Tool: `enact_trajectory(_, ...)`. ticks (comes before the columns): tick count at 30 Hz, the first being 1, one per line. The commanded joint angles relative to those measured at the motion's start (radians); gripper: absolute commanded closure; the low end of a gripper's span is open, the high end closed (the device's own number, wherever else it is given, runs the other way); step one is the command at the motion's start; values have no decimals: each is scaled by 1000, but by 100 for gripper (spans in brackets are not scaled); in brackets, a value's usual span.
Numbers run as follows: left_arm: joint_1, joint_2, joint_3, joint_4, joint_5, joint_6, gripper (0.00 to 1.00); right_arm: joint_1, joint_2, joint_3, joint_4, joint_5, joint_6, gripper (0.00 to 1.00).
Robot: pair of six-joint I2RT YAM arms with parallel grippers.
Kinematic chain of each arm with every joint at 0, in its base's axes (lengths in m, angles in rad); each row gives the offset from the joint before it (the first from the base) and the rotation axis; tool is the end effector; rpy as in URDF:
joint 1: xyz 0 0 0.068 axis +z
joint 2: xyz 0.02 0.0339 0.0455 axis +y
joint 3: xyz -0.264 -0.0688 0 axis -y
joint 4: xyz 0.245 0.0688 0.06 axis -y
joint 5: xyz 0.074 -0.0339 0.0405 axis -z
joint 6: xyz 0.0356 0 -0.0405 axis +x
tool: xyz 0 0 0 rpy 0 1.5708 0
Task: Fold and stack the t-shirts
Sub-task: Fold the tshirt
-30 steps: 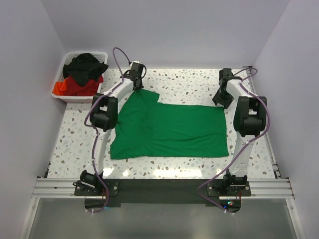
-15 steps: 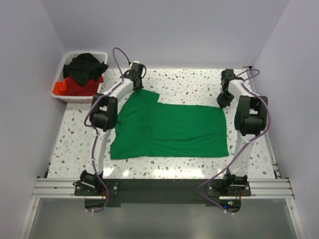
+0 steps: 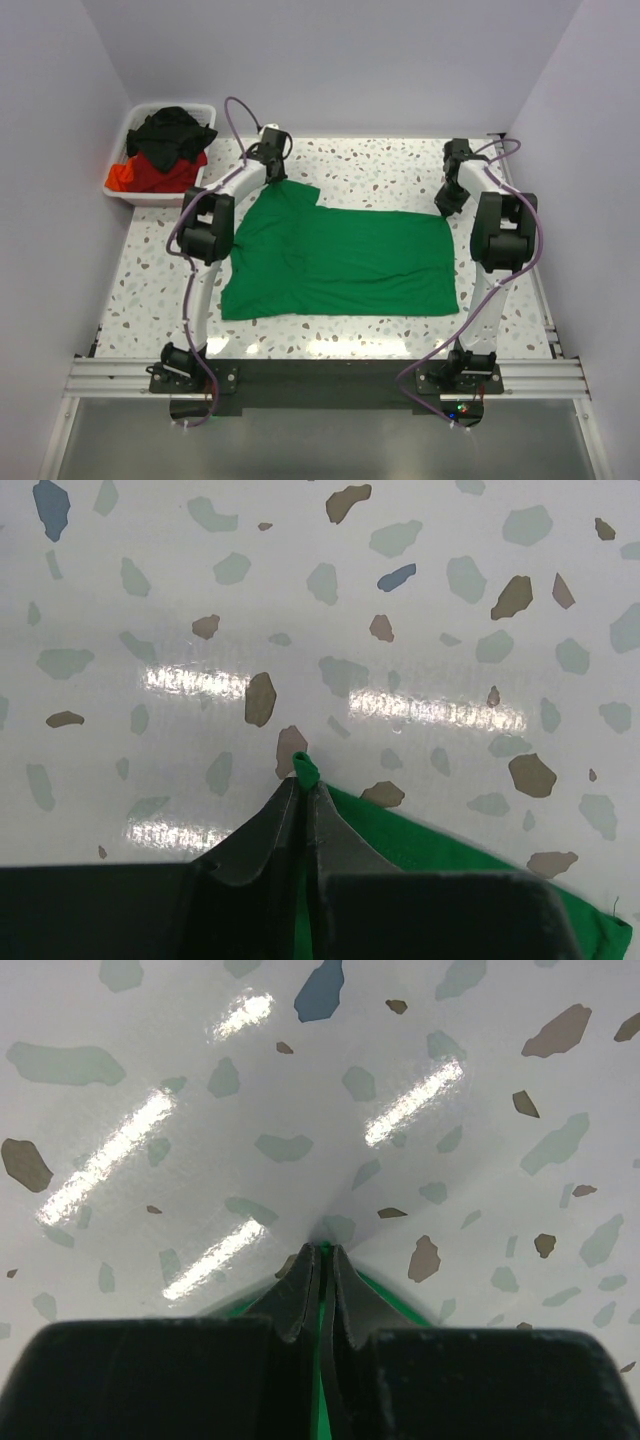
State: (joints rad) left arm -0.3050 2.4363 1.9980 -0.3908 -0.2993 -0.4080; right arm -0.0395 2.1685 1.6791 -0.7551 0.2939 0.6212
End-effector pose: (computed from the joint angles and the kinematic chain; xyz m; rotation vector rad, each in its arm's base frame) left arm 0.5195 -0.1525 0.1553 -0.2584 2.3384 0.0131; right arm 0.4469 -0.0280 0.1671 0.9503 2.5658 -0.2587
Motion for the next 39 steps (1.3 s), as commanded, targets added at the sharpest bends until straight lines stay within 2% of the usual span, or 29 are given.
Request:
enact_trajectory(1,10,-115,-65,84,9,3,100,-2,-71,10,-6,8,-12,100)
enact_trajectory(11,9,-212,-145,155,42,-5,100,-2,-145,-39,11,2,-26,100)
enact_trajectory(21,9,-313,-199,148,51,-6,100,-2,-211,-79,16,-16,-31,100)
enact_trajectory(39,1,-628,-531,136,74,-11,100,-2,-372,-259,33,-41,-32,100)
